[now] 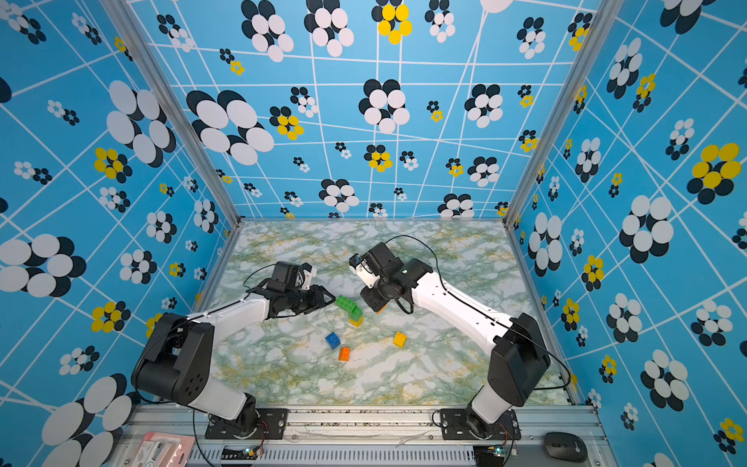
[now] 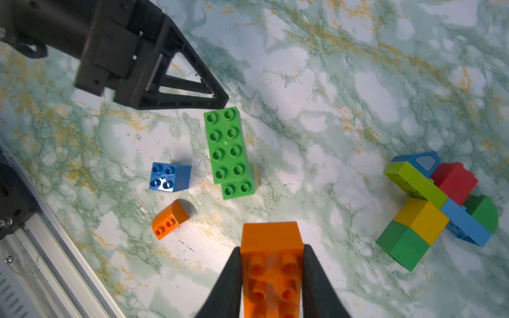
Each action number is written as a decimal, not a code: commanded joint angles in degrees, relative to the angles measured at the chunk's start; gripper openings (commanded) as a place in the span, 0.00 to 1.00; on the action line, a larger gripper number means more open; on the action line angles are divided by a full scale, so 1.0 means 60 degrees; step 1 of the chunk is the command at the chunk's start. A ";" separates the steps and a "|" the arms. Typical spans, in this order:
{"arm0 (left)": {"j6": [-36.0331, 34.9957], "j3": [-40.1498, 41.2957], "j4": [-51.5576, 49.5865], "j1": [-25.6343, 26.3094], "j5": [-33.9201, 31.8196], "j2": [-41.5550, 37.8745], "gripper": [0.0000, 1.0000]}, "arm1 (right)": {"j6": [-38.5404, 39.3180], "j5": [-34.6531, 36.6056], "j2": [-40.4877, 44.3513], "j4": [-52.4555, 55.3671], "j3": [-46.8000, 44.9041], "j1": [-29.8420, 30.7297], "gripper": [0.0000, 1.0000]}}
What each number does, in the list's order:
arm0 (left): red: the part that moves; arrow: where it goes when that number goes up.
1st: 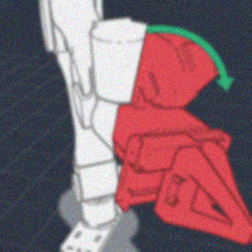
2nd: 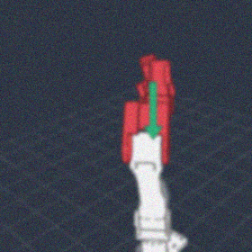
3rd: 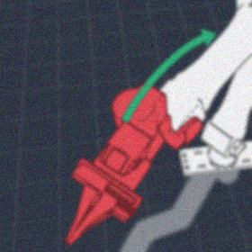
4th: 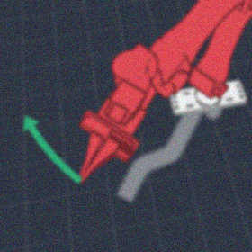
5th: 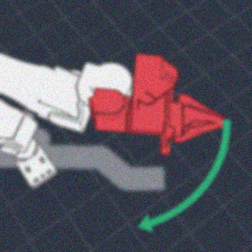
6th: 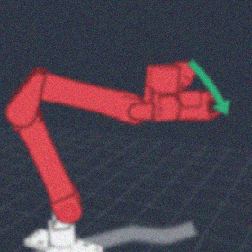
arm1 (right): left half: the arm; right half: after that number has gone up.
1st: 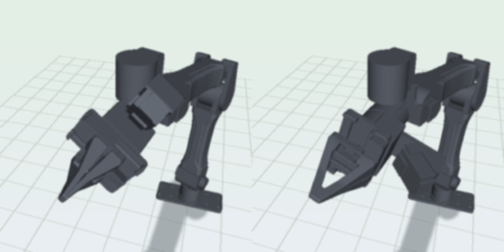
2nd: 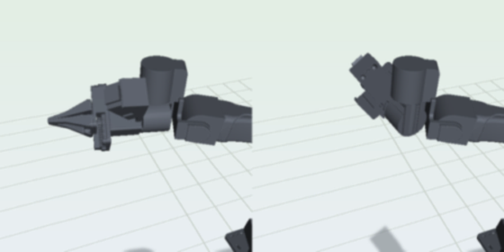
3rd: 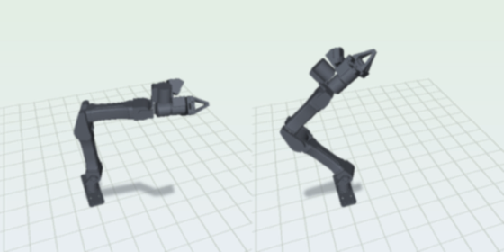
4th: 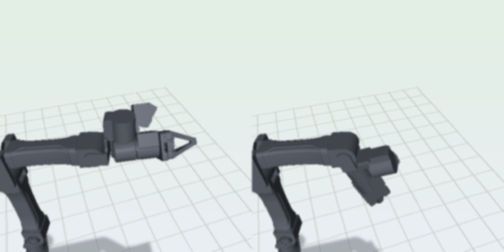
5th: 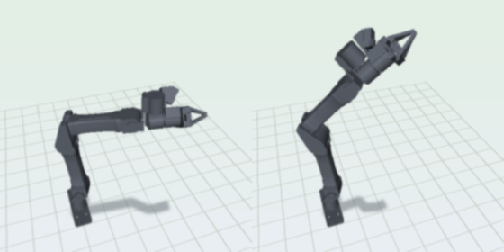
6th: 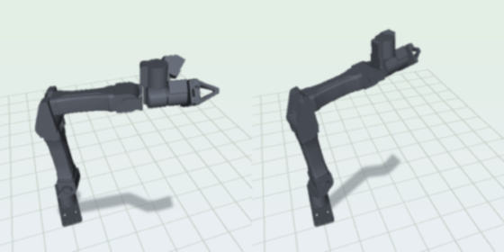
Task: Assemble a fork with lego
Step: Assemble the lego brick with the lego brick.
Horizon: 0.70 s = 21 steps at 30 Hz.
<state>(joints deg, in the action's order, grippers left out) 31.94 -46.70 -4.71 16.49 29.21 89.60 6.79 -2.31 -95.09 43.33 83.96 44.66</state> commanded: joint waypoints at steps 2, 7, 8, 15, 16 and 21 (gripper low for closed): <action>0.0077 -0.0375 -0.0123 -0.0072 0.0231 0.0309 0.51 | 0.0934 0.0105 -0.0930 0.2006 0.0997 0.0413 0.00; 0.0166 -0.0407 -0.0035 -0.0069 0.0276 0.0472 0.51 | 0.1108 0.0281 -0.1827 0.2788 0.2128 0.0655 0.00; 0.0157 -0.0444 -0.0048 -0.0075 0.0309 0.0504 0.51 | 0.1110 0.0282 -0.1959 0.2867 0.2262 0.0680 0.00; -0.0032 -0.0662 -0.0210 -0.0066 0.0566 0.0651 0.51 | 0.0960 0.0340 -0.2459 0.2981 0.2660 0.0700 0.00; -0.0057 -0.0675 -0.0240 -0.0060 0.0568 0.0660 0.51 | 0.0934 0.0327 -0.2463 0.2973 0.2693 0.0689 0.00; -0.0080 -0.0706 -0.0237 -0.0039 0.0635 0.0729 0.51 | 0.0870 0.0384 -0.2619 0.3147 0.2898 0.0708 0.00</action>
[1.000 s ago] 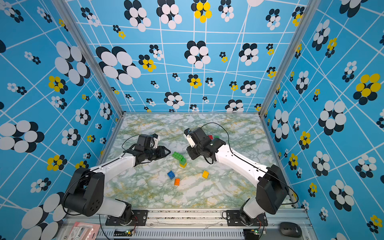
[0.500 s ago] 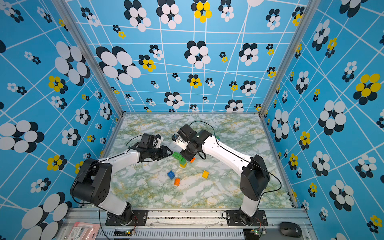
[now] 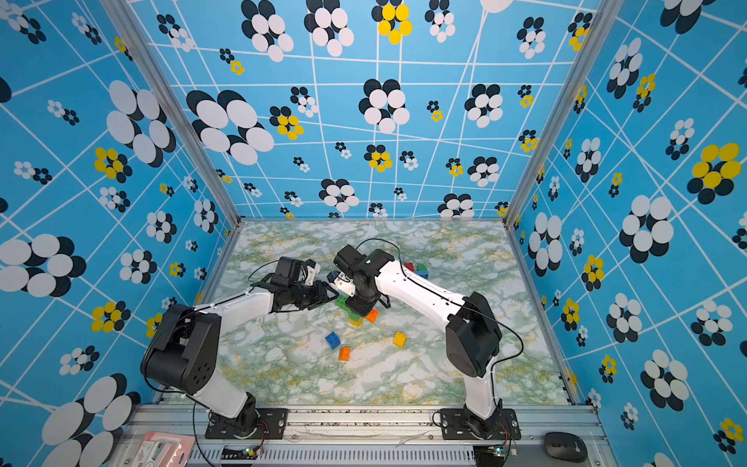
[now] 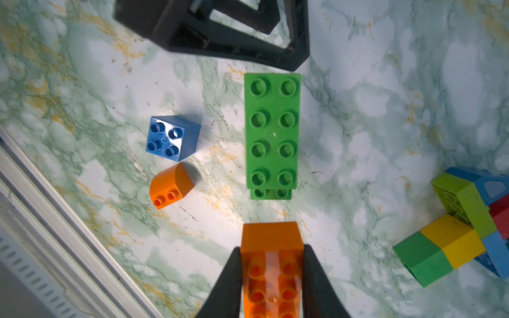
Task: Assemble a fork with lego
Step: Assemble the lego brick with the lego brick.
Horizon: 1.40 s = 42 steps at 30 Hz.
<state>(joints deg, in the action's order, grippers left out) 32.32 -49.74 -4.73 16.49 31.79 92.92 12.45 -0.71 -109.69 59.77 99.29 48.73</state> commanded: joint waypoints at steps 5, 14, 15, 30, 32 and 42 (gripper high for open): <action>-0.0198 -0.0249 -0.0272 0.0019 0.0231 0.0212 0.51 | -0.0108 0.0119 -0.0347 0.0512 0.0478 0.0025 0.00; -0.0201 -0.0206 -0.0267 0.0063 0.0211 0.0241 0.51 | -0.0127 0.0148 -0.0804 0.0621 0.0766 0.0155 0.00; -0.0214 -0.0199 -0.0280 0.0054 0.0206 0.0256 0.51 | -0.0165 0.0148 -0.0827 0.0575 0.0772 0.0155 0.00; -0.0315 -0.0351 -0.0442 0.0249 0.0184 0.0230 0.51 | -0.0281 0.0056 -0.1157 0.0483 0.0954 0.0166 0.00; -0.0312 -0.0368 -0.0457 0.0277 0.0165 0.0259 0.51 | -0.0273 0.0089 -0.1183 0.0483 0.0942 0.0167 0.00; -0.0299 -0.0379 -0.0442 0.0341 0.0136 0.0314 0.51 | -0.0246 0.0523 -0.1345 0.0529 0.0943 0.0209 0.00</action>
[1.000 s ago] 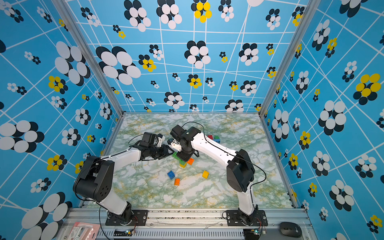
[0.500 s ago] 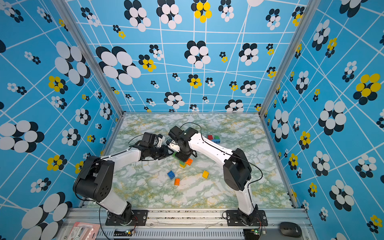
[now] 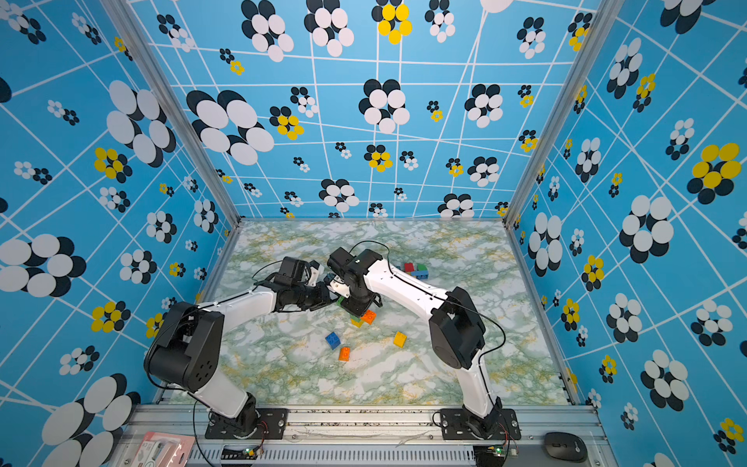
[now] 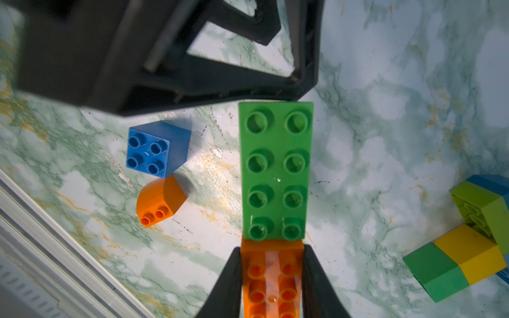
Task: Assemble a fork with lego
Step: Assemble the lego brick with the lego brick.
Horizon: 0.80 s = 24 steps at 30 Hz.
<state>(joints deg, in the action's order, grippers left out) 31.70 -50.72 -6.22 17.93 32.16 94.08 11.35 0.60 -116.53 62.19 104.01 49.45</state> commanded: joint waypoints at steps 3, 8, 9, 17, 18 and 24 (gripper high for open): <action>-0.0215 -0.0216 -0.0209 0.0094 0.0073 0.0110 0.51 | -0.0044 0.0451 -0.0238 0.0145 0.0158 0.0122 0.00; -0.0230 -0.0240 -0.0223 0.0106 0.0063 0.0140 0.51 | -0.0037 0.0339 -0.0318 0.0123 0.0149 0.0137 0.00; -0.0230 -0.0244 -0.0225 0.0120 0.0060 0.0158 0.51 | -0.0040 0.0339 -0.0343 0.0140 0.0144 0.0141 0.00; -0.0230 -0.0250 -0.0238 0.0169 0.0045 0.0179 0.51 | 0.0012 0.0534 -0.0556 0.0196 -0.0232 0.0180 0.00; -0.0230 -0.0248 -0.0223 0.0170 0.0046 0.0180 0.51 | 0.0011 0.0595 -0.0600 0.0201 -0.0289 0.0195 0.00; -0.0213 -0.0239 -0.0197 0.0186 0.0045 0.0186 0.51 | -0.0043 0.0714 -0.0827 0.0140 -0.0510 0.0323 0.00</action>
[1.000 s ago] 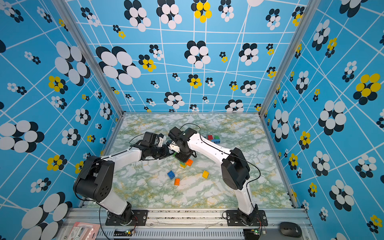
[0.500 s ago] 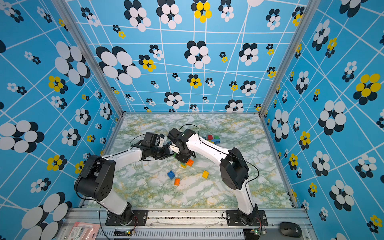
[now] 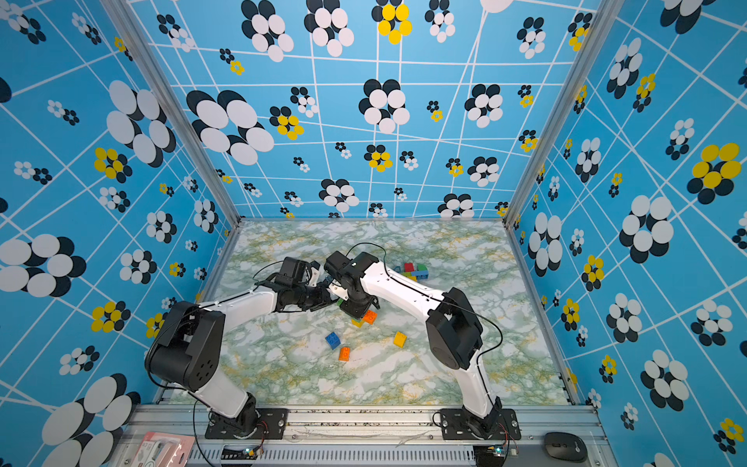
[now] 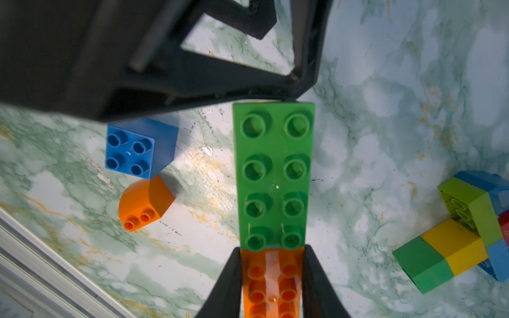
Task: Assemble a fork with lego
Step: Assemble the lego brick with the lego brick, then pick up the lego brick from the center of the board.
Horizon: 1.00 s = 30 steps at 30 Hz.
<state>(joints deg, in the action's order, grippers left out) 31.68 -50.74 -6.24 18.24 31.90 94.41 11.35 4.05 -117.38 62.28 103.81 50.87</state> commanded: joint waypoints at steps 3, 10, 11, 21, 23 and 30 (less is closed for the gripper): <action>-0.0226 -0.0210 -0.0220 0.0128 0.0073 0.0096 0.51 | -0.0135 0.0035 -0.0616 -0.0066 -0.0627 0.0079 0.00; -0.0243 -0.0210 -0.0271 0.0136 0.0059 0.0089 0.51 | -0.0425 0.0002 0.0281 -0.0621 -0.0613 0.0084 0.38; -0.0269 -0.0228 -0.0311 0.0124 0.0013 0.0081 0.51 | -0.0458 -0.0030 0.0438 -0.0613 -0.0459 0.0076 0.55; -0.0250 -0.0200 -0.0337 -0.0118 -0.0014 0.0085 0.51 | -0.1424 0.0380 0.2529 -0.2065 -0.1296 0.0039 0.85; -0.0230 -0.0214 -0.0353 -0.0124 -0.0056 0.0072 0.51 | -0.2172 0.0213 0.3058 -0.2665 -0.1913 0.0074 0.84; -0.0069 -0.0120 -0.0522 -0.0348 -0.0542 -0.0285 0.52 | -0.5090 0.1625 0.3660 -0.4202 -0.3254 0.1951 0.72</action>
<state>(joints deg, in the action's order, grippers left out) 31.51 -50.74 -7.40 17.12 30.85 94.39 -9.17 9.32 -94.70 42.30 85.76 58.00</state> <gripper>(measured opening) 0.518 0.733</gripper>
